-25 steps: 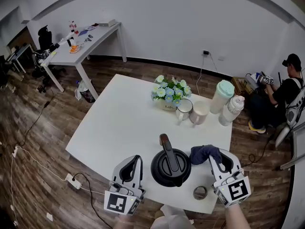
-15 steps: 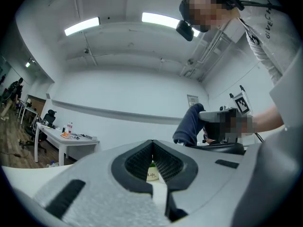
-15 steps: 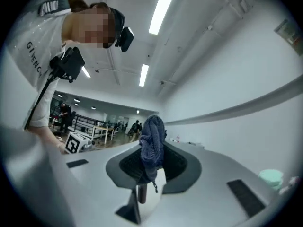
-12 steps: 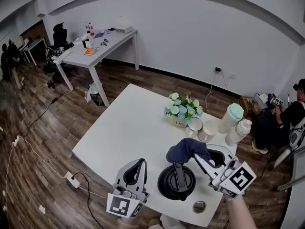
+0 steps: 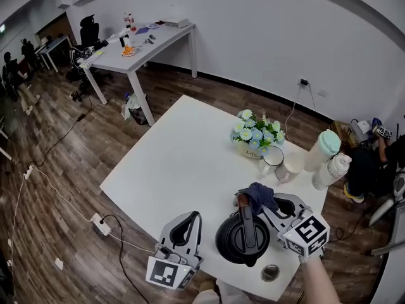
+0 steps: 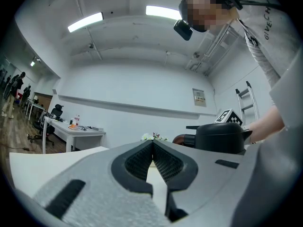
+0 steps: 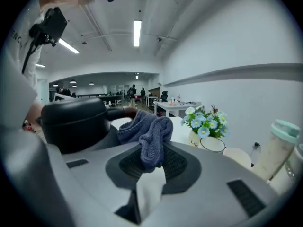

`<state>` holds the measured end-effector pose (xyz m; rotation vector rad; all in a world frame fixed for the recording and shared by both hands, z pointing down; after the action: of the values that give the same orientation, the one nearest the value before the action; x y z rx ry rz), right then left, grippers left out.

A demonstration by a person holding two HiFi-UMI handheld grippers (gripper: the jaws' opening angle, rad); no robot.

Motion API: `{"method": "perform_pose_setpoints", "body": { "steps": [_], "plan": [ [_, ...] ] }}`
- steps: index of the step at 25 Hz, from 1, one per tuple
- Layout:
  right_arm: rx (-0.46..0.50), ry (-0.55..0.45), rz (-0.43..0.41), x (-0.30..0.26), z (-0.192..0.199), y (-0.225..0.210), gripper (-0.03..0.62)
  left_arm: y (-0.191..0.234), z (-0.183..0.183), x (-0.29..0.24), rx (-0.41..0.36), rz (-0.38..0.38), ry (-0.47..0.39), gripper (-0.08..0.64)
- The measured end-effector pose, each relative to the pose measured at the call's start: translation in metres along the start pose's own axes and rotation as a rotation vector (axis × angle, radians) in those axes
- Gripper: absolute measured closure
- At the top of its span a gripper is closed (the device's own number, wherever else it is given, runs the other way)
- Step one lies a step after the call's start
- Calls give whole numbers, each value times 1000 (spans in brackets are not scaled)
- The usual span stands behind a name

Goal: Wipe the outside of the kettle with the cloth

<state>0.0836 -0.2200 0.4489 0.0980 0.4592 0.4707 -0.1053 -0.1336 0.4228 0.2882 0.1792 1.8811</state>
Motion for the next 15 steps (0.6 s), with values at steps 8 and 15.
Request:
{"method": "perform_pose_setpoints", "body": {
  "steps": [8, 15],
  "plan": [
    [-16, -121, 201, 29, -19, -21, 537, -5, 1, 1, 23, -4, 44, 554],
    [78, -327, 215, 66, -114, -24, 537, -25, -30, -15, 2, 84, 19, 554]
  ]
}}
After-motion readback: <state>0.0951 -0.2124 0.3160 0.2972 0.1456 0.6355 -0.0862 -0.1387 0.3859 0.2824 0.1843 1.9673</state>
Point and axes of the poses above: the fingertips, and each gripper's own axes: x backward along the fingers, y to its left, z out of its underside, the point moved 3 cm from there along x, backward along the fingers, and after that the axes turned 10 degrees about x, right-handed, at the moved point
